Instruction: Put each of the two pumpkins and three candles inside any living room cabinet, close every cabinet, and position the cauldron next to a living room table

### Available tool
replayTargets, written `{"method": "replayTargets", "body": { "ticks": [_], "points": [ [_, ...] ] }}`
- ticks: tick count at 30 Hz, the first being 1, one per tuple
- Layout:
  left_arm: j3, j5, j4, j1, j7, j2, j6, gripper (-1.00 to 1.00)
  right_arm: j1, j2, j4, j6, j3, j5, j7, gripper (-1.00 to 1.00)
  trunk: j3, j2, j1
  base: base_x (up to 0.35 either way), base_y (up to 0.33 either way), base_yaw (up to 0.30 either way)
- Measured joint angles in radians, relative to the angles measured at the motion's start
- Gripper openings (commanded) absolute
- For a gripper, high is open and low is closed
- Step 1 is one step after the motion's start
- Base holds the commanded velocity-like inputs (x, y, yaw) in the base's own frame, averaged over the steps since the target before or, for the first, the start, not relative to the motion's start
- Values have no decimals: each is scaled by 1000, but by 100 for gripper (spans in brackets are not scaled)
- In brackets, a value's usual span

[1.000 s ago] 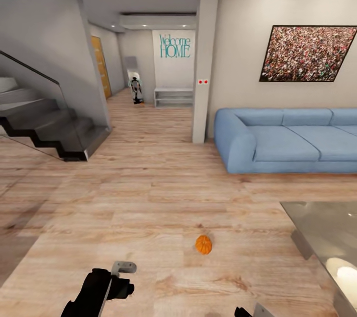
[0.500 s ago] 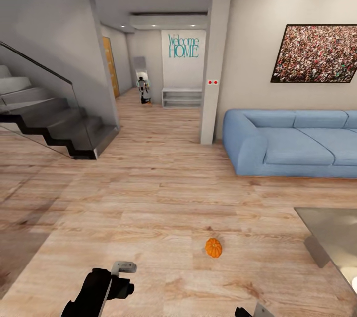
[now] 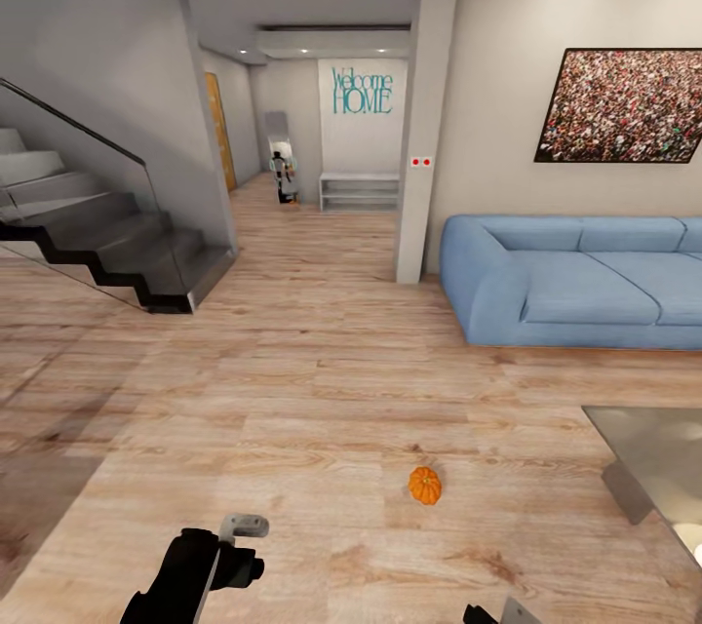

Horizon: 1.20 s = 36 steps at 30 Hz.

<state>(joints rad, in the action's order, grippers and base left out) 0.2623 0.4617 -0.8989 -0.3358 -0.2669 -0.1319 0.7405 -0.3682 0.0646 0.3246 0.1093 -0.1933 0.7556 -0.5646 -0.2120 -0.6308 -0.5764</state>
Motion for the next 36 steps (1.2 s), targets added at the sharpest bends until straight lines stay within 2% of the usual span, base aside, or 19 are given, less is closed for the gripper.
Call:
{"method": "replayTargets", "body": {
  "ticks": [5,8,11,12,15,19,22,27,31,36],
  "points": [
    [0,0,-7,0,-3,0,1,100,-1,-4,-7,27,3,0,22,100,0,0,0,0,6,0],
    [1,0,-34,0,-5,0,6,100,-1,-20,-10,36,5,4,116,100,0,0,0,0,1,0],
    [4,-1,-64,1,-24,0,13,100,-1,-64,-22,39,12,13,257,100,0,0,0,0,0,0],
    [7,-1,-69,1,-39,1,15,100,-1,-75,-33,39,15,14,286,100,0,0,0,0,0,0],
    [19,0,-81,1,-83,2,20,100,-1,-89,-50,41,18,17,324,100,-9,-21,-11,0,0,0],
    [31,0,-122,1,-120,3,61,100,-2,-95,-58,43,20,16,341,100,-22,-49,-27,0,0,0],
    [33,0,-140,1,-126,3,87,100,-2,-97,-59,60,20,16,344,100,-31,-70,-38,0,0,0],
    [34,0,-172,1,-129,3,142,100,-1,-97,-60,130,19,18,346,100,-47,-105,-57,0,0,0],
    [37,0,-202,1,-130,3,177,100,-1,-89,-59,141,15,8,346,100,-59,-133,-73,0,0,0],
    [69,0,-213,1,-130,3,185,100,-2,-84,-59,148,12,4,346,100,-75,-168,-92,0,0,0]
  ]
}}
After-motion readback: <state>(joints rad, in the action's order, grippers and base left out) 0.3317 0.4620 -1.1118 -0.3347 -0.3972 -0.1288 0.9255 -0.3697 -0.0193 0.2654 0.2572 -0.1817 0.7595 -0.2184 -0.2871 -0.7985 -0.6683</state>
